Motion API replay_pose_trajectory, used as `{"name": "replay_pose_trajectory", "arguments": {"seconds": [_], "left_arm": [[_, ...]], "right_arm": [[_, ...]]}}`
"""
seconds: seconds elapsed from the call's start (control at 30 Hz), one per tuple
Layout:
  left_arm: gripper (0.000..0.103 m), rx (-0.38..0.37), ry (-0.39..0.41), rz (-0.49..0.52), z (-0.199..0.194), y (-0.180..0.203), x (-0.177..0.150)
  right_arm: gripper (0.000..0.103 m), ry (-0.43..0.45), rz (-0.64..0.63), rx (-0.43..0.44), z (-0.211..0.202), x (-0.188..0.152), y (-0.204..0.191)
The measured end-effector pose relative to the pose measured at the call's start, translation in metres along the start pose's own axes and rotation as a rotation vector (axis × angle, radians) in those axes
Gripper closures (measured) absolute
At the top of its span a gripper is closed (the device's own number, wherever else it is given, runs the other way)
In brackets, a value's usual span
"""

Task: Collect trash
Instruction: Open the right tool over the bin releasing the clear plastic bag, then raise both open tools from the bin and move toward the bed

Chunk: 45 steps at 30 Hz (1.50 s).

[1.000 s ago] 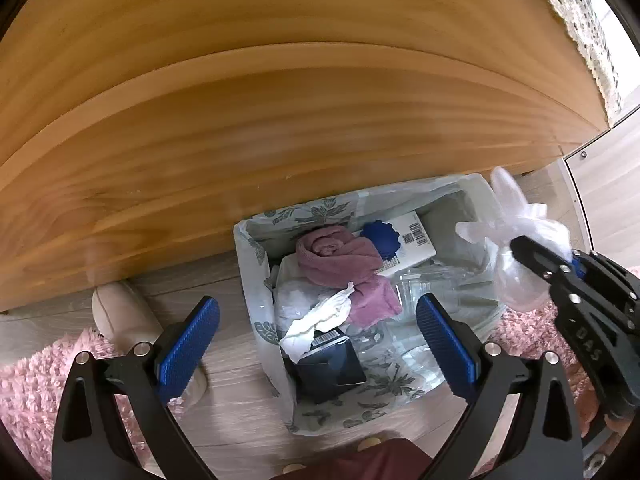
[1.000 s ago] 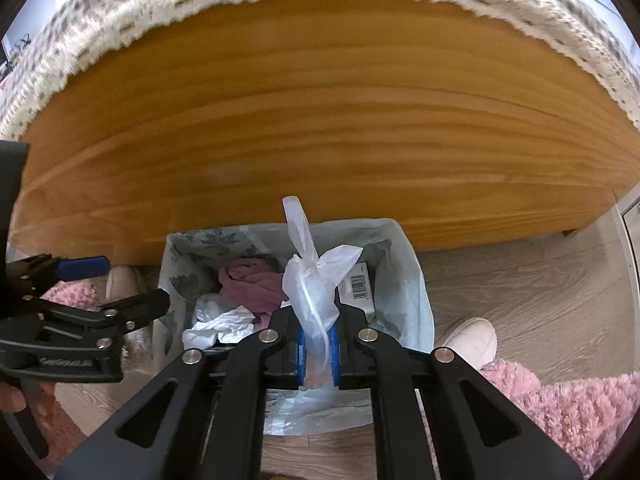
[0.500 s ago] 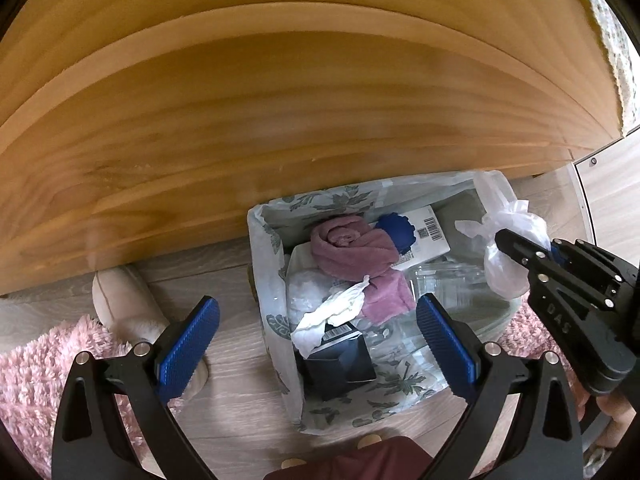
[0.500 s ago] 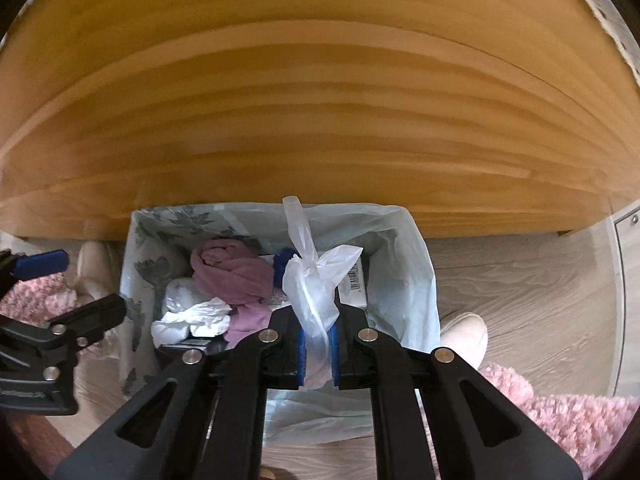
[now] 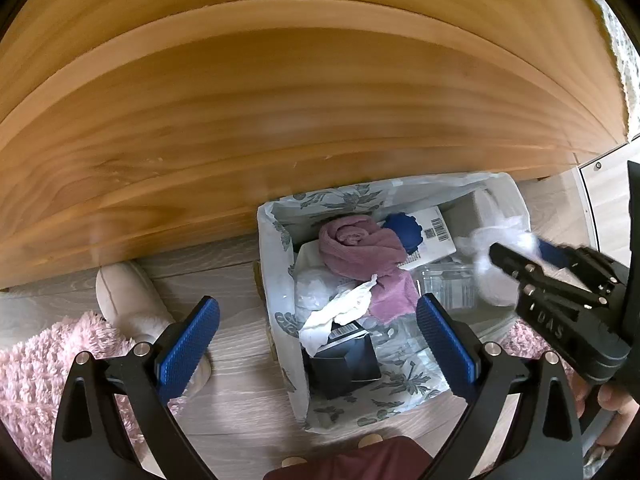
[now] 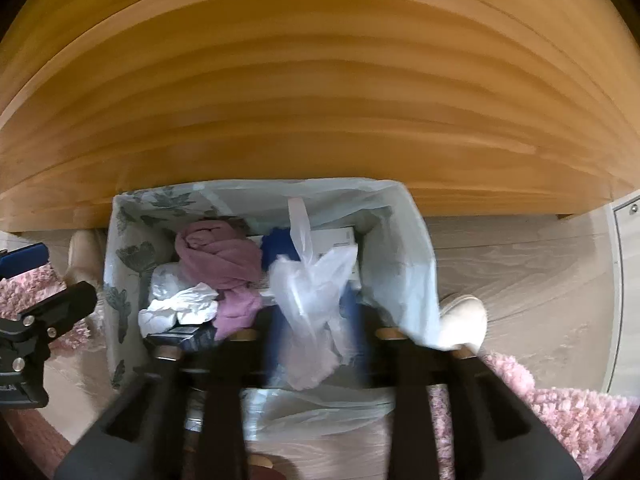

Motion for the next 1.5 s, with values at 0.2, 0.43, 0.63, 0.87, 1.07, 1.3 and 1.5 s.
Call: {"name": "replay_pose_trajectory", "arguments": {"seconds": [0.2,0.43,0.63,0.87,1.07,1.3,1.5], "left_arm": [[0.008,-0.001,-0.001,-0.004,0.001,-0.001,0.001],[0.008,0.0,0.002,-0.004,0.0,-0.001,0.001],[0.008,0.001,0.006,0.001,0.0,-0.001,0.0],[0.008,-0.003,0.011,-0.001,-0.002,0.0,0.001],[0.008,-0.002,0.022,0.007,-0.005,0.002,0.003],[0.008,-0.008,0.042,0.017,-0.011,0.005,0.003],[0.008,-0.02,0.087,0.023,-0.021,0.007,0.006]], "right_arm": [[0.024,0.015,0.009,-0.004,-0.001,0.001,0.0],[0.014,-0.001,0.072,0.002,0.003,0.002,0.014],[0.008,0.021,0.079,0.018,-0.001,0.002,0.013],[0.008,0.041,0.061,0.009,-0.004,0.002,0.01],[0.008,0.054,0.058,-0.009,-0.006,0.001,0.012],[0.008,0.077,0.05,-0.021,-0.01,0.002,0.013],[0.008,0.112,0.044,-0.026,-0.02,0.002,0.014]]}}
Point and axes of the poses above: each gripper's, at about its wrist camera, not at the fingertips, and z roughly the way its jaws point, y to its right, x to its top, the point moved 3 cm from there along z, roughly the way its jaws point, and after that the axes turned 3 degrees about z, right-handed, at the moved point
